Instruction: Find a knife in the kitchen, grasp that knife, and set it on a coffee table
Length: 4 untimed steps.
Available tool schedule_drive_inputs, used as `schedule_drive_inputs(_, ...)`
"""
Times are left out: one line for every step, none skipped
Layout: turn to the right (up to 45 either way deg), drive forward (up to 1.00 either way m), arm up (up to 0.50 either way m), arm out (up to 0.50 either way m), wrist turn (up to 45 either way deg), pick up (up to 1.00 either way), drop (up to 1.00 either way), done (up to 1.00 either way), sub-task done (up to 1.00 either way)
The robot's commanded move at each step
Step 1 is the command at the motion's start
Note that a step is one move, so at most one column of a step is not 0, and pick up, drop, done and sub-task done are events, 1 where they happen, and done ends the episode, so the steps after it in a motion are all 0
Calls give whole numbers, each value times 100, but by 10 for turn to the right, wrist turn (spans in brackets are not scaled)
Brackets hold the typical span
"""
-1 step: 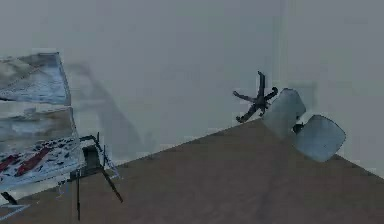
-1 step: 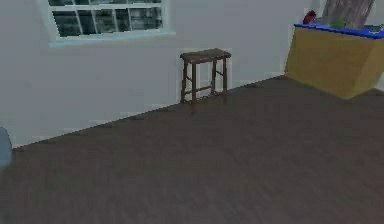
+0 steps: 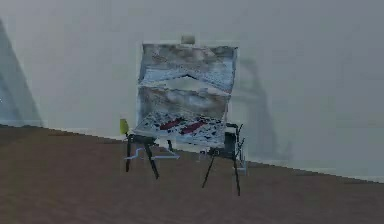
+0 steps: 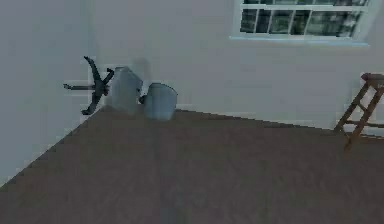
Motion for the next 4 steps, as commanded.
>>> schedule_drive_inputs(-450, 0, 0, 0, 0, 0, 0, 0, 0)
schedule_drive_inputs(-450, 0, 0, 0, 0, 0, 0, 0, 0)
schedule_drive_inputs(-180, 0, 0, 0, 0, 0, 0, 0, 0)
schedule_drive_inputs(0, 100, 0, 0, 0, 0, 0, 0, 0)
